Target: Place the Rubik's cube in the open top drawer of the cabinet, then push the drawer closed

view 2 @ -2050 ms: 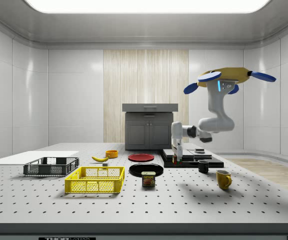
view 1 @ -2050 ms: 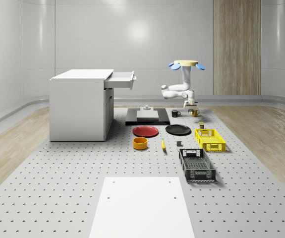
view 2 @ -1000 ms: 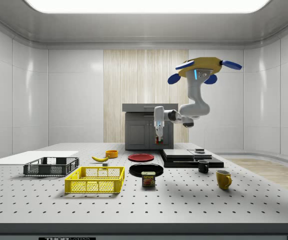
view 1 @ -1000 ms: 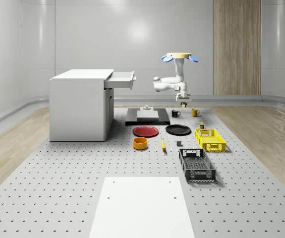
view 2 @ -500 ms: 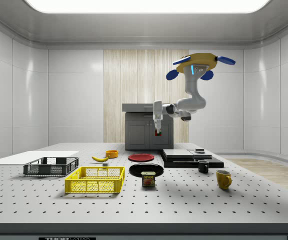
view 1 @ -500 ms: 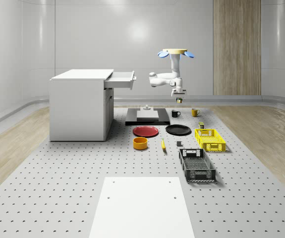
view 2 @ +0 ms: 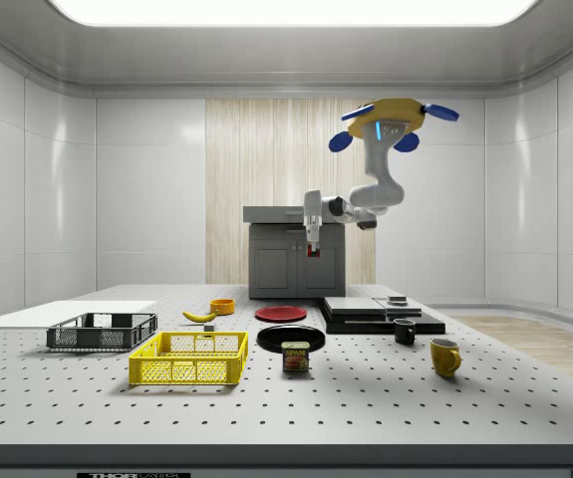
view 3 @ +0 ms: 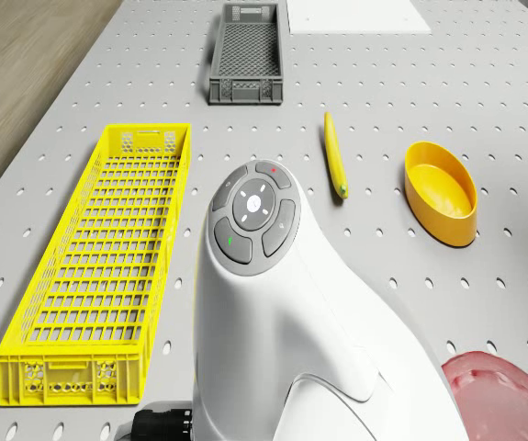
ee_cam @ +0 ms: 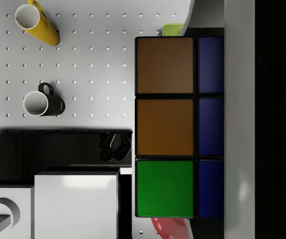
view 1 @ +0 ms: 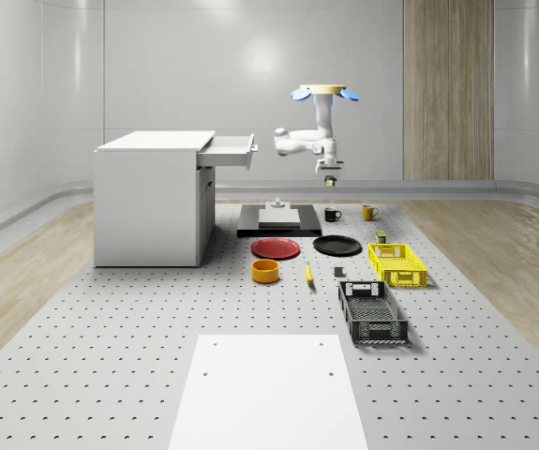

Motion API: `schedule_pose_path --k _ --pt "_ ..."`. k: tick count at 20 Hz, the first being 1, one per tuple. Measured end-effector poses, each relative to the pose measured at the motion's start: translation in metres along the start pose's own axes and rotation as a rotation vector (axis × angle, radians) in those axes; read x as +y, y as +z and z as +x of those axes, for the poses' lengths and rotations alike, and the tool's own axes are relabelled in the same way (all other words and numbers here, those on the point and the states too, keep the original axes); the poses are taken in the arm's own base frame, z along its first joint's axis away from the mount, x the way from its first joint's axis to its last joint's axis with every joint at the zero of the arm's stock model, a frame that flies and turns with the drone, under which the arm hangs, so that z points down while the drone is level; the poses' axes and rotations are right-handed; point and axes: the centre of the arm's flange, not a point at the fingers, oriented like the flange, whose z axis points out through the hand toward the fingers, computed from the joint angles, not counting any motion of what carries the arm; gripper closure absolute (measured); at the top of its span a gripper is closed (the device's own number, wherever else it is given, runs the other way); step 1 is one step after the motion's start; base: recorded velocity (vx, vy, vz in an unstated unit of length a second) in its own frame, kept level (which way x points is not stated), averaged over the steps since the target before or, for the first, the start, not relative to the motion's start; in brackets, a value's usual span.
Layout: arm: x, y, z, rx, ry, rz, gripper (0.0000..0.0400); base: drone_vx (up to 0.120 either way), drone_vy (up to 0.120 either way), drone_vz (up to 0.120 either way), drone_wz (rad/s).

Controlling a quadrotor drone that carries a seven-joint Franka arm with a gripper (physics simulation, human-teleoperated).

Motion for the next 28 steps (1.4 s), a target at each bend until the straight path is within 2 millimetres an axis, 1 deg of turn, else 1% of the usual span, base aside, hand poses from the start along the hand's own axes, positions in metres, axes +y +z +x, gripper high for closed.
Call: schedule_pose_path --k 28 --pt "0.0 0.0 0.0 0.0 0.0 0.0 0.0075 0.0 -0.12 0.12 0.0"
